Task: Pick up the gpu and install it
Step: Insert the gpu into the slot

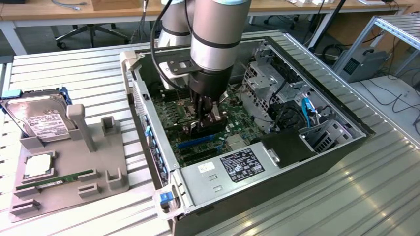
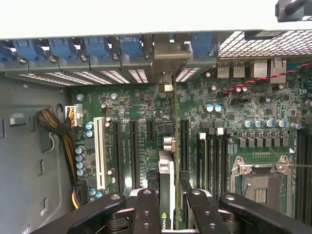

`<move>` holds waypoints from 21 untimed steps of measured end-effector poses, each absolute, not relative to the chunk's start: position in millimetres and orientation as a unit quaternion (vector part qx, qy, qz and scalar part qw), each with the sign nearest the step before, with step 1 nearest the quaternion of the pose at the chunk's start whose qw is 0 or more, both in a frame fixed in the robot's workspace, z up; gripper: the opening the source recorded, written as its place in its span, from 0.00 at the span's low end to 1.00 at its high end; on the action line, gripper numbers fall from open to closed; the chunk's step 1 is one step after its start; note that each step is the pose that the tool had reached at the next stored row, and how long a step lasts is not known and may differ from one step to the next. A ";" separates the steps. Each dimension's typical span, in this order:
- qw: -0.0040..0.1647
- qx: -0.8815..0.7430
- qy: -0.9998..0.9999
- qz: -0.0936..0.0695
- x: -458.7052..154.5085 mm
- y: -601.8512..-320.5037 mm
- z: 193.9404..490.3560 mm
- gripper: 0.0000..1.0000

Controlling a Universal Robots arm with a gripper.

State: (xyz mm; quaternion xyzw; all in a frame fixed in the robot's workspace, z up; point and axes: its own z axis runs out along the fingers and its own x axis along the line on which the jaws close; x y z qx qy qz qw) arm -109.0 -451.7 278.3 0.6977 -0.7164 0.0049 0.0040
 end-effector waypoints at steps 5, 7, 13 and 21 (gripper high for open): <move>0.004 0.698 -0.716 0.005 -109.0 -451.7 275.6 0.27; 0.004 0.698 -0.716 0.005 -109.0 -451.7 274.2 0.27; 0.004 0.698 -0.716 0.005 -109.0 -451.7 270.9 0.27; 0.004 0.698 -0.716 0.005 -109.0 -451.7 267.8 0.27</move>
